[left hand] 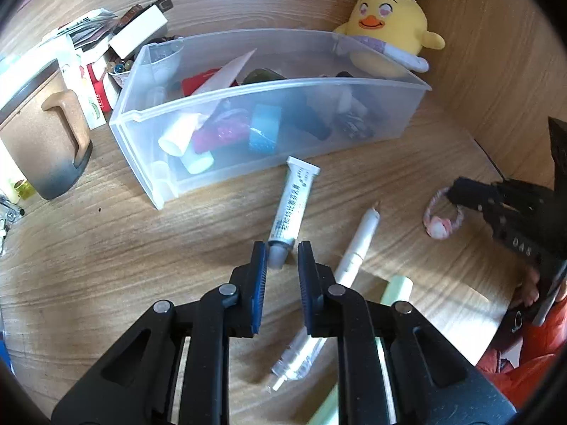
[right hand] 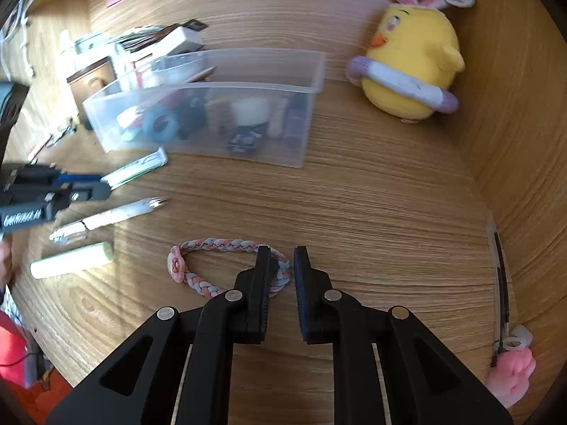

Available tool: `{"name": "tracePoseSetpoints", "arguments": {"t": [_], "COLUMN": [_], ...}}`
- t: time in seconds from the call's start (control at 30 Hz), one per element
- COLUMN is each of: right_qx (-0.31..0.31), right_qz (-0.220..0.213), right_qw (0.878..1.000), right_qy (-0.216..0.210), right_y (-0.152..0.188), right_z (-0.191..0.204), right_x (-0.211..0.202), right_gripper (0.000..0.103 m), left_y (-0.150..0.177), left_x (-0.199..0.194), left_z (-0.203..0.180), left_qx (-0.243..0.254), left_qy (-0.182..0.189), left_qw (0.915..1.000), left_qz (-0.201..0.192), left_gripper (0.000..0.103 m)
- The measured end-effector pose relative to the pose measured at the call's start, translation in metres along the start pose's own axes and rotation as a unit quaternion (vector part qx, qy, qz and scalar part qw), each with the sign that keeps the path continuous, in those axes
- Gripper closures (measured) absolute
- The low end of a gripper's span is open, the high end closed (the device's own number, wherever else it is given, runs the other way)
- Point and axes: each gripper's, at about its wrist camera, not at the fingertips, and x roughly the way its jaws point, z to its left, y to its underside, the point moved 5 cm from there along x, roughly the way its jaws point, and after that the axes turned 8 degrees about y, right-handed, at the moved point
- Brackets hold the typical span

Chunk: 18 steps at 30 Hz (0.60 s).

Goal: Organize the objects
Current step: 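Grasp the white toothpaste tube with the left tool while the right tool grasps the pink bracelet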

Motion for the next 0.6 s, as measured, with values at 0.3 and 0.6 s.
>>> {"name": "tracePoseSetpoints", "arguments": {"t": [0.3,0.6], "right_qx": [-0.012,-0.055], "right_qz": [-0.028,-0.015], "right_qw": [0.999,0.996], "right_qy": [-0.043,-0.072], "right_y": [-0.003,0.003], "right_z": [0.016,0.054], "right_x": [-0.028,-0.015], "right_gripper": [0.069,0.068], "left_y": [-0.014,-0.026], "left_x": [0.012,0.026], "left_z": [-0.002,-0.005], "left_qx": [0.02,0.051], "left_qy": [-0.006,-0.022], "left_qw": [0.9997,0.9985], "left_qz": [0.01,-0.002], "left_gripper": [0.061,0.066]}}
